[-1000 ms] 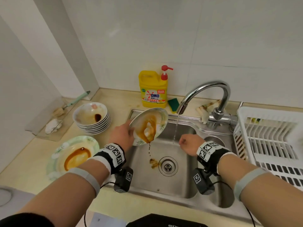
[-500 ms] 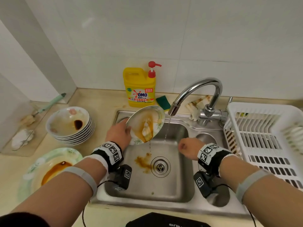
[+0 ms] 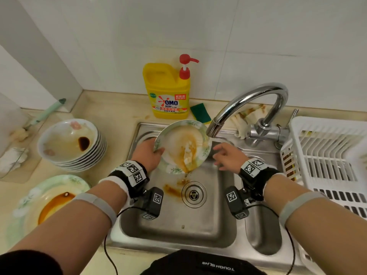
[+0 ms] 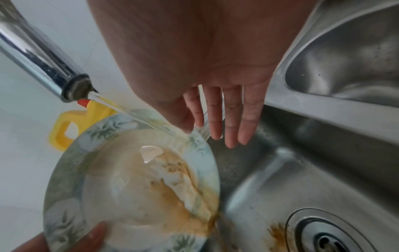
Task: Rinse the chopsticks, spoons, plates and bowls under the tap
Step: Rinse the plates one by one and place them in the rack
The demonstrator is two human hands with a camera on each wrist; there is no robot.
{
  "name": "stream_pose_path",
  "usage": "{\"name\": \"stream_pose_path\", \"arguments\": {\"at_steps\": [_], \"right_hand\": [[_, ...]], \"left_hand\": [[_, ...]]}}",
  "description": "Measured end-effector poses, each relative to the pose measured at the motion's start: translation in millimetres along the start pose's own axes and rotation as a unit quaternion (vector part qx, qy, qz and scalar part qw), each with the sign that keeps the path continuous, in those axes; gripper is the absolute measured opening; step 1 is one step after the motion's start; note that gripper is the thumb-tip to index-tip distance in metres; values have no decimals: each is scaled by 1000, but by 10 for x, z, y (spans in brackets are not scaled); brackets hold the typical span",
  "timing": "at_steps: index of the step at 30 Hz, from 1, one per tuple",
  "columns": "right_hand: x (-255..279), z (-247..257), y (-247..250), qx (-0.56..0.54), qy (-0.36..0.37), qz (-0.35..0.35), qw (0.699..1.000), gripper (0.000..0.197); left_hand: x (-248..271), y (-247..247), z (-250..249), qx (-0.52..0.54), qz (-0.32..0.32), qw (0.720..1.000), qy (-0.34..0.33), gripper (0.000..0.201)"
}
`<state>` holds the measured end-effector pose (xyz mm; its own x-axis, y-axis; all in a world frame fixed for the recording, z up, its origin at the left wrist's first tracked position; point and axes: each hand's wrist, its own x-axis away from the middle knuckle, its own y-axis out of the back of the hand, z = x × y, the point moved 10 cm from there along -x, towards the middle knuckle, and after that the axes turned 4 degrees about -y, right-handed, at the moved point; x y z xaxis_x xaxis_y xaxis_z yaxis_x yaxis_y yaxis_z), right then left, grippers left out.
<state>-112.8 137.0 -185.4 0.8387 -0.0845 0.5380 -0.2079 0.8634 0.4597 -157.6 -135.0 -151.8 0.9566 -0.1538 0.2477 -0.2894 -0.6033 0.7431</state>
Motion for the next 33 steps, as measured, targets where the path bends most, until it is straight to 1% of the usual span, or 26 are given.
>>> {"name": "stream_pose_path", "arguments": {"at_steps": [2,3,5,7,9,10,12,13,15,17,20,21,23,24,25,26,27,28,31,33], "right_hand": [[-47,92,-20,-19,15,1,1000,21],[-74,122,-33,-21,18,4,1000,26],[-135,128,-60,-21,13,9,1000,43],[-187,121,-24,-6,11,-13,1000,58],[-253,116,47,36,27,-50,998,62],[-279,124,68,63,39,-61,995,62],[-325,137,59,106,64,-60,991,57],[-352,123,35,121,76,-51,989,51],[-408,59,-48,136,92,-20,986,32],[-414,18,-98,109,94,-3,990,16],[-357,58,-122,11,60,17,998,9],[-354,72,-120,-2,42,13,999,8],[-380,86,-101,17,13,-2,1000,43],[-413,84,-94,35,8,-8,999,56],[-435,92,-88,56,12,-13,998,63],[-450,95,-87,73,21,-15,997,65],[-463,96,-90,85,33,-15,996,62],[-465,100,-103,95,46,-11,994,56],[-465,104,-169,125,91,1,988,25],[-475,65,-178,122,84,1,989,12]], "left_hand": [[-31,-44,-28,-6,15,1000,-14,20],[-45,-62,-29,-9,22,1000,-18,20],[-73,-102,-19,5,34,999,-24,18],[-105,-152,10,27,45,998,-32,10],[-130,-197,43,48,55,997,-35,3],[-145,-210,68,60,57,996,-32,3],[-176,-218,123,77,54,995,-23,9],[-197,-226,165,85,54,995,-17,13],[-228,-238,223,93,59,994,-10,15],[-258,-257,254,95,68,993,-7,14],[-296,-299,243,81,88,993,-12,7],[-308,-312,232,77,94,993,-16,6],[-334,-338,238,75,101,992,-17,7],[-345,-342,246,75,103,992,-16,7],[-356,-342,257,73,105,992,-15,7],[-365,-342,259,71,106,992,-16,7],[-376,-337,260,70,107,992,-16,6],[-395,-332,272,66,105,992,-15,5],[-441,-299,283,31,91,995,-21,2],[-462,-286,296,23,82,996,-17,9]]}}
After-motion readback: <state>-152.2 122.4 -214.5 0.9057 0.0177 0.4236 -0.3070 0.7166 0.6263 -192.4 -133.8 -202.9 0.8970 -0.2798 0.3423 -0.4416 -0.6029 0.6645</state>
